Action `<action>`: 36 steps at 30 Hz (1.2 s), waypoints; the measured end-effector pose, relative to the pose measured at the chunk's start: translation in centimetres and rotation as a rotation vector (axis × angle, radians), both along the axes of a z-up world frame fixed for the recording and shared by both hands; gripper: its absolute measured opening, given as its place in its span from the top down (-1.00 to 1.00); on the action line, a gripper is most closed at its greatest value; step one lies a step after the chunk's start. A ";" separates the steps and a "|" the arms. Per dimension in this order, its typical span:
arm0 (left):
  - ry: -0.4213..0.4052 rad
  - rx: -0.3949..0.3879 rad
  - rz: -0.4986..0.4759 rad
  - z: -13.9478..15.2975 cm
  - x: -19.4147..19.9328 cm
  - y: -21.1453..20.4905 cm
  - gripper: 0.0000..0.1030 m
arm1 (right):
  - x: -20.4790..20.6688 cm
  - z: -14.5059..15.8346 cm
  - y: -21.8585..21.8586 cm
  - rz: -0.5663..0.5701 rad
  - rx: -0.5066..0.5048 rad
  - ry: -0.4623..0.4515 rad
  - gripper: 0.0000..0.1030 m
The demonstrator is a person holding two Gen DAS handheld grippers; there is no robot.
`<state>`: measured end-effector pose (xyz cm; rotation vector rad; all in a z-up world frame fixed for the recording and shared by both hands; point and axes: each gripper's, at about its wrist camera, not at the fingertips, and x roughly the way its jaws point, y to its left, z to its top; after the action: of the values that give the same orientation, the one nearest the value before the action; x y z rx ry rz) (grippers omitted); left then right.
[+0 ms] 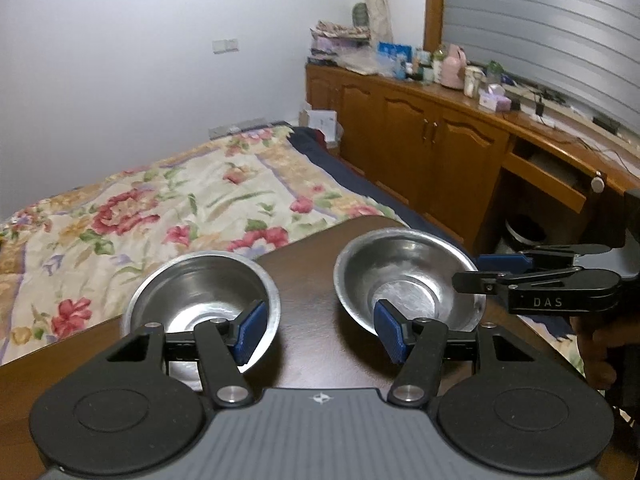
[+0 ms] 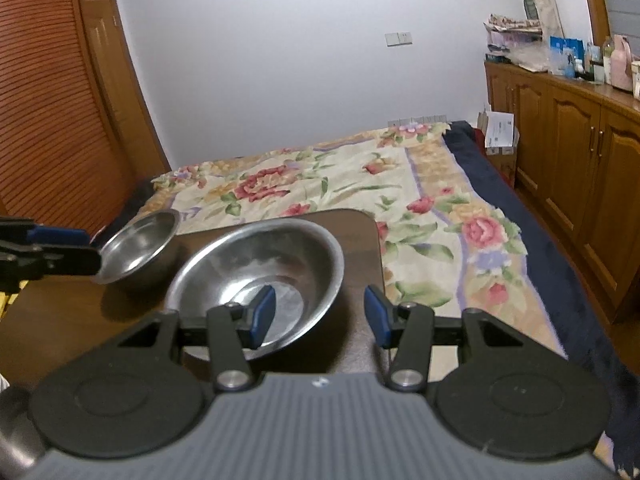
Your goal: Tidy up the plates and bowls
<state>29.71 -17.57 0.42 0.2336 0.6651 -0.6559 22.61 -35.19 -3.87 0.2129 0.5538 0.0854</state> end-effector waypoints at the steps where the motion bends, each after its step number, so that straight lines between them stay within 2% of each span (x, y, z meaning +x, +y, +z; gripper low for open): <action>1: 0.012 0.001 -0.008 -0.2 0.3 -0.4 -0.20 | 0.2 -0.1 0.0 -0.003 0.003 0.005 0.02; 8: 0.084 0.001 -0.042 -1.4 2.6 -2.0 -0.03 | 0.7 -0.5 0.1 0.005 0.044 0.033 0.02; 14: 0.106 0.013 -0.062 -2.1 3.3 -2.9 0.10 | 1.0 -0.4 0.2 0.013 0.056 0.035 0.03; 22: 0.125 0.040 -0.082 -3.2 3.7 -3.7 0.24 | 1.1 -0.4 0.2 0.013 0.079 0.039 0.13; 25: 0.119 0.059 -0.075 -3.6 3.7 -3.9 0.34 | 1.2 -0.5 0.3 0.005 0.090 0.039 0.23; 27: 0.130 0.047 -0.080 -3.8 3.7 -3.8 0.42 | 1.1 -0.7 0.1 -0.019 0.106 0.040 0.40; 31: 0.149 0.034 -0.081 -3.7 3.7 -3.8 0.56 | 1.1 -0.9 -0.1 -0.029 0.138 0.054 0.47; 33: 0.154 0.029 -0.074 -3.4 3.5 -3.7 0.58 | 1.1 -0.7 -0.1 -0.032 0.143 0.056 0.63; 36: 0.137 0.017 -0.074 -2.5 2.9 -3.3 0.61 | 0.8 -0.4 0.2 -0.040 0.138 0.053 0.65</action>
<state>32.58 -20.89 -2.11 0.2316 0.7964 -0.7422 23.42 -35.00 -4.31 0.3616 0.5967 0.0790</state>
